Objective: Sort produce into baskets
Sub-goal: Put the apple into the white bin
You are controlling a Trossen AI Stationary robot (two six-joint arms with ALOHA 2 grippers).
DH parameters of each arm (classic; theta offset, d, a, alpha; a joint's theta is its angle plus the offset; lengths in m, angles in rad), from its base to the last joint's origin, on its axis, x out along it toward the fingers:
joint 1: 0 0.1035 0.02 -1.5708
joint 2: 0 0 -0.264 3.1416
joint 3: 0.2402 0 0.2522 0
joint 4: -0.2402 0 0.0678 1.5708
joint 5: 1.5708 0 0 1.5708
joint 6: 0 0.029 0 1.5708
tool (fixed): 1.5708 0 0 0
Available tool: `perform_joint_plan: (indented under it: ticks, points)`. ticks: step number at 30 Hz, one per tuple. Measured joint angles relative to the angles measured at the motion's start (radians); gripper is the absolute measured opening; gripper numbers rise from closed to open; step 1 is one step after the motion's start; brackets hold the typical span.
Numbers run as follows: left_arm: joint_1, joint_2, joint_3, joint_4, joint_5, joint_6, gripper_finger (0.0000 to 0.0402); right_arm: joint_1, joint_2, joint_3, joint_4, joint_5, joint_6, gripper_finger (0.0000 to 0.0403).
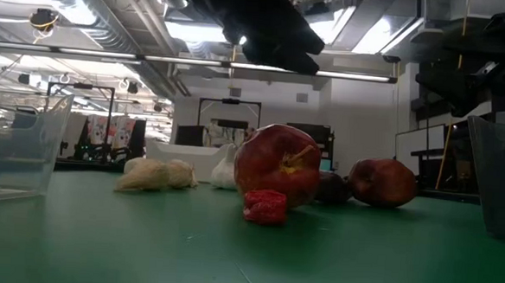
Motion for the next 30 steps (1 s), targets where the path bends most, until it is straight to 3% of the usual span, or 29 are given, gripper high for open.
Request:
perform_joint_plan:
  ticks: [5,15,22,30]
  points:
    - [-0.005,0.0,0.008,-0.053,0.0,-0.055,0.0307,0.0,0.0,0.0,0.0,0.0,-0.001,0.0321]
    - [-0.03,0.006,0.008,-0.098,0.017,-0.019,0.0307,0.0,0.0,0.0,0.0,0.0,-0.026,0.0321]
    - [-0.026,0.098,0.009,-0.044,0.103,-0.071,0.0306,0.0,0.0,0.0,0.0,0.0,-0.025,0.0321]
    - [-0.025,0.173,0.01,-0.05,0.11,-0.038,0.0306,0.0,0.0,0.0,0.0,0.0,-0.024,0.0321]
